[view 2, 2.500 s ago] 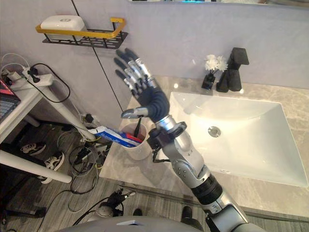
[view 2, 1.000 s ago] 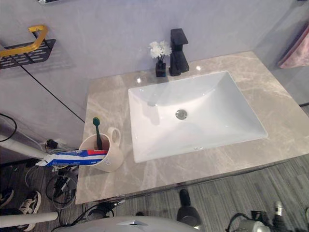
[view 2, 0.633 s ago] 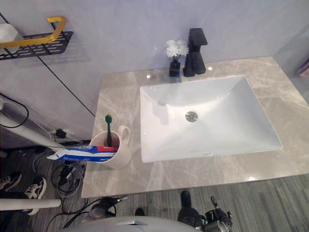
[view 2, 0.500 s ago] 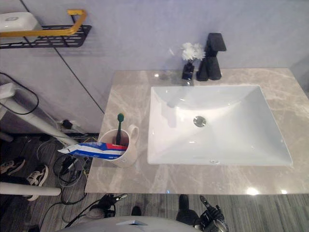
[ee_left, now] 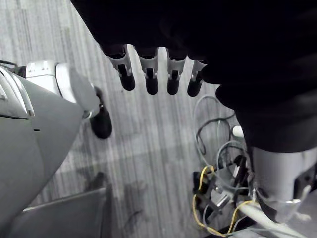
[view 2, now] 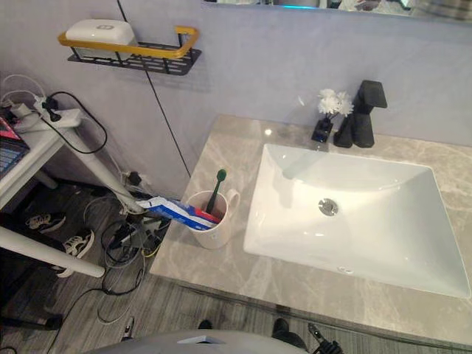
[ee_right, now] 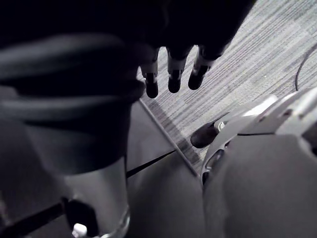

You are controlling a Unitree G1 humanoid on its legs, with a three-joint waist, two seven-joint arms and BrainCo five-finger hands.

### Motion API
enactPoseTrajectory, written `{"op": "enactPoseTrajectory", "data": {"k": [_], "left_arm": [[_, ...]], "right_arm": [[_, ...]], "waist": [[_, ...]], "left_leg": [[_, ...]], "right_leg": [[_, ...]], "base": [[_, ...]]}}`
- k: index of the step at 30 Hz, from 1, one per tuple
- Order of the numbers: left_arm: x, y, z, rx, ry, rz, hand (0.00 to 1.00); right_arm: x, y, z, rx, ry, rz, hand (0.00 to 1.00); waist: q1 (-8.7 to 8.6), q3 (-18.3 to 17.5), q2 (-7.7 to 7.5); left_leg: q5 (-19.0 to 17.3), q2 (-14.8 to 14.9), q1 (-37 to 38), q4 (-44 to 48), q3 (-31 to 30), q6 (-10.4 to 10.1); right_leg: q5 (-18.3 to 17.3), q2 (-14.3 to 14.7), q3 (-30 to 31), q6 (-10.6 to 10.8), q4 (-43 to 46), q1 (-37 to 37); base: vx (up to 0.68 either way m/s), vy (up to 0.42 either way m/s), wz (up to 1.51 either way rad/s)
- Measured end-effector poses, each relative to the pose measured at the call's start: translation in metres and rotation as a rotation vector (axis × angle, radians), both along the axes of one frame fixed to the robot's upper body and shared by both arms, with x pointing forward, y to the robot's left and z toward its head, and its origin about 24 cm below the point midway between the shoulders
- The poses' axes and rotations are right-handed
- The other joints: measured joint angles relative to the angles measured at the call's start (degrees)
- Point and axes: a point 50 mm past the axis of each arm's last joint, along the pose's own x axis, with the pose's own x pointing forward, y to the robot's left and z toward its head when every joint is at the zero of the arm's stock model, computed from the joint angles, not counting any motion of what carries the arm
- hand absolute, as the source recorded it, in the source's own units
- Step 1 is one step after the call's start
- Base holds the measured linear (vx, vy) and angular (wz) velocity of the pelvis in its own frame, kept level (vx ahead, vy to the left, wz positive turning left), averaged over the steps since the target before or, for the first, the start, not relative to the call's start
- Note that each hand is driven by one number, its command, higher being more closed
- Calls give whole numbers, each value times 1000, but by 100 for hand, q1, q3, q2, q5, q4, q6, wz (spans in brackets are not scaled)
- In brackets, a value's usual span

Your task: Organize washtable

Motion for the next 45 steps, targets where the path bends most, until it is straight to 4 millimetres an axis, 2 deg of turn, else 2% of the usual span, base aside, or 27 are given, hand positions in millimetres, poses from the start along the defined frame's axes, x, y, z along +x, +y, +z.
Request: {"op": "enactPoseTrajectory", "data": {"k": [5, 7, 8, 9, 10, 11, 12, 14, 15, 16, 17, 18, 21, 22, 25, 31, 39, 42, 43, 45], "left_arm": [[14, 23, 12, 117, -147, 252, 0], [36, 49, 39, 266, -337, 404, 0], [39, 56, 47, 310, -380, 426, 0], [47, 70, 66, 401, -457, 457, 0], [51, 77, 76, 440, -502, 476, 0], [57, 90, 104, 546, -609, 520, 0], [58, 95, 115, 601, -627, 515, 0], [66, 105, 155, 771, -699, 476, 0], [67, 105, 165, 814, -718, 466, 0], [74, 104, 187, 909, -763, 427, 0], [75, 104, 191, 923, -770, 420, 0], [81, 102, 208, 979, -817, 398, 0], [94, 89, 249, 1121, -941, 301, 0], [99, 81, 263, 1159, -1001, 268, 100], [105, 64, 289, 1227, -1123, 218, 100], [104, 53, 310, 1312, -1205, 165, 100], [107, 45, 317, 1312, -1273, 95, 100], [111, 36, 322, 1304, -1336, 30, 100], [111, 24, 326, 1284, -1406, -88, 100], [111, 20, 324, 1263, -1418, -146, 100]], "right_arm": [[-5, -3, 0, -5, 4, -47, 0], [-16, -3, 0, -6, 25, -64, 0], [-18, -3, 0, -7, 30, -65, 0], [-19, -3, 0, -7, 33, -63, 0], [-18, -3, 0, -8, 32, -59, 0], [-17, -3, 0, -10, 31, -42, 0], [-17, -2, 0, -10, 31, -34, 0], [-20, -2, 0, -9, 40, -27, 0], [-21, -2, 0, -9, 43, -26, 0], [-25, -1, 0, -8, 53, -19, 0], [-26, -1, -1, -8, 55, -18, 0], [-28, 0, -1, -6, 59, -16, 0], [-29, 0, 0, -6, 55, -13, 0], [-30, 0, 0, -7, 55, -13, 0], [-31, 0, 0, -5, 52, -12, 0], [-31, 0, 0, -8, 39, -8, 0], [-32, 0, 0, 2, 31, -4, 0], [-32, 0, 0, 3, 31, -7, 0], [-38, -1, 0, 4, 36, -28, 0], [-38, -1, 0, 7, 34, -28, 0]], "waist": [[10, -47, -2], [99, -160, 8], [139, -190, 8], [156, -228, 7], [156, -241, 9], [162, -331, 16], [165, -342, 19], [180, -411, 26], [194, -431, 47], [297, -480, 17], [314, -482, 18], [332, -495, 2], [406, -515, -30], [443, -516, -29], [465, -515, -21], [469, -531, -17], [484, -559, -57], [484, -554, -49], [473, -551, -47], [498, -551, -36]], "left_leg": [[14, 10, 15, 9, 0, 8], [-21, 15, -34, -30, 4, 61], [-36, 17, -40, -33, 9, 83], [-47, 19, -43, -33, 19, 99], [-52, 19, -44, -34, 26, 105], [-64, 16, -85, -38, 69, 119], [-64, 13, -87, -37, 71, 119], [-42, 7, -75, 7, 64, 84], [-44, 3, -90, 10, 67, 86], [-51, -10, -91, 22, 74, 98], [-53, -14, -89, 29, 73, 100], [-56, -37, -88, 49, 73, 106], [-61, -66, -91, 91, 74, 113], [-61, -71, -97, 110, 85, 113], [-73, -73, -106, 182, 142, 129], [-111, -70, -170, 272, 229, 144], [-111, -85, -271, 324, 219, 144], [-111, -95, -300, 363, 191, 144], [-109, -148, -375, 403, 35, 144], [-107, -178, -443, 438, -57, 145]], "right_leg": [[-109, -3, -2, -7, 110, -14], [-131, 1, 11, -8, 143, -75], [-142, 2, 21, -7, 161, -95], [-172, 4, 53, -6, 202, -123], [-180, 3, 68, -6, 208, -131], [-183, 0, 115, -5, 218, -203], [-191, -2, 121, -5, 231, -211], [-306, -24, 133, 22, 391, -270], [-334, -33, 149, 48, 471, -322], [-474, -69, 180, 68, 718, -428], [-498, -78, 186, 63, 759, -441], [-589, -106, 231, 42, 928, -498], [-752, -154, 258, 39, 1197, -573], [-798, -165, 264, 36, 1276, -602], [-868, -174, 268, 19, 1374, -619], [-983, -187, 265, 44, 1562, -720], [-995, -207, 262, 59, 1663, -812], [-1018, -223, 227, 68, 1706, -821], [-1107, -305, 64, 89, 1800, -820], [-1118, -331, -22, 97, 1801, -817]], "base": [[-48, 11, 1], [-16, 5, 0], [8, 1, -3], [11, 2, -3], [31, 4, -10], [41, 3, -9], [63, 0, -6], [83, -10, 2], [104, -15, 0], [69, -9, 1], [78, -9, 6], [55, -12, 9], [46, -17, 10], [17, -18, 5], [0, 0, 0], [-22, 8, 1], [-14, 12, 3], [-18, -2, 14], [-16, -1, 44], [2, 0, 34]]}}
